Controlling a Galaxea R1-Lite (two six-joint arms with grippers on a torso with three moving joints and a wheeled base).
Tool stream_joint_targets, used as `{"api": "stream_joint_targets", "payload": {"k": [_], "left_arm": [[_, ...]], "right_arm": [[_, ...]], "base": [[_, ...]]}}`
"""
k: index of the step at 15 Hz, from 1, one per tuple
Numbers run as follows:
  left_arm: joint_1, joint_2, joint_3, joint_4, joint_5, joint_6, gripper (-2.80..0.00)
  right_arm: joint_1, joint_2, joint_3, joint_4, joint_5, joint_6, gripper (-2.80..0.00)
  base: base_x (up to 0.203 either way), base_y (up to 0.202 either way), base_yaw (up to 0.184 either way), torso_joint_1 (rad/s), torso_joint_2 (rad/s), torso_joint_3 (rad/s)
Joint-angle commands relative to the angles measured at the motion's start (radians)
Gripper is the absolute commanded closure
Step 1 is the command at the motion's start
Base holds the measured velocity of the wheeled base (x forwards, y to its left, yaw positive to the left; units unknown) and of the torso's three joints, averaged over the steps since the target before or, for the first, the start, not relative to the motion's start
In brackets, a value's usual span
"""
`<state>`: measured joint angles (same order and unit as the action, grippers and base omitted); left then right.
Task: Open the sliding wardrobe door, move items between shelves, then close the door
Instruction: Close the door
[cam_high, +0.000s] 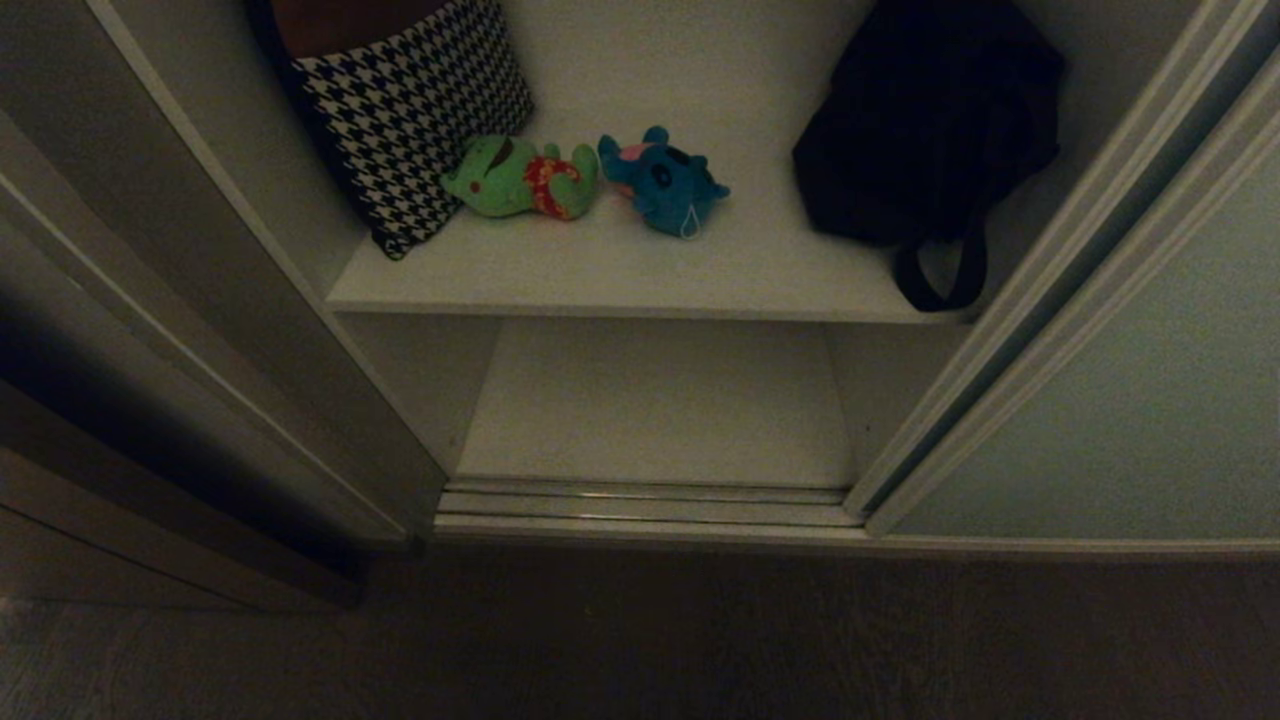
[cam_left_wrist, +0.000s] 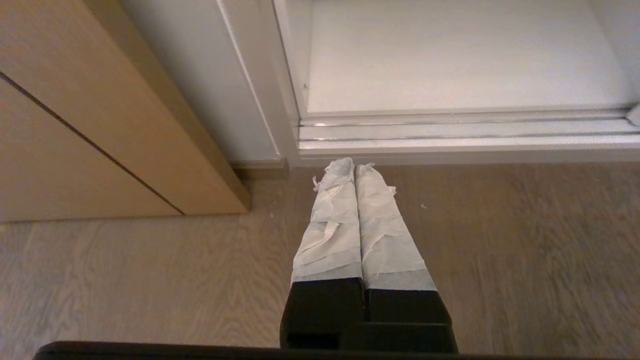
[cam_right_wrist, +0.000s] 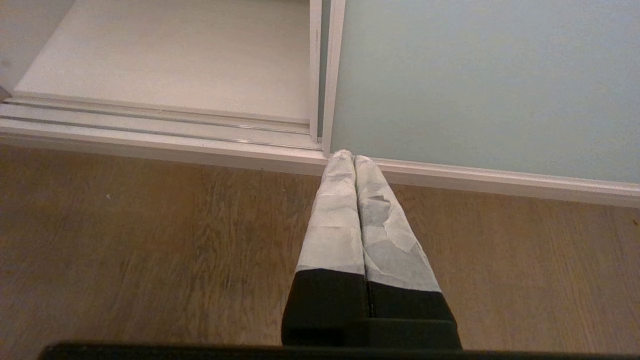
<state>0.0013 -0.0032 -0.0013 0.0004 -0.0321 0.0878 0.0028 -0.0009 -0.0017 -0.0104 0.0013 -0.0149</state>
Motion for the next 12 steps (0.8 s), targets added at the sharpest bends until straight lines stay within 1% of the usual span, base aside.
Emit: {"api": "stream_joint_targets", "payload": {"k": [1,12], "left_arm": [[0.000,0.003,0.000,-0.002,-0.002,-0.003,0.00],[0.000,0.003,0.000,-0.002,0.000,-0.003,0.00]], "right_arm": [[0.000,-0.001,0.000,0.000,0.000,0.000,0.00],[0.000,-0.001,0.000,-0.001,0.000,-0.003,0.00]], "base": [[0.000,0.000,0.000,0.000,0.00,0.000],[0.000,0.000,0.000,0.000,0.00,0.000]]}}
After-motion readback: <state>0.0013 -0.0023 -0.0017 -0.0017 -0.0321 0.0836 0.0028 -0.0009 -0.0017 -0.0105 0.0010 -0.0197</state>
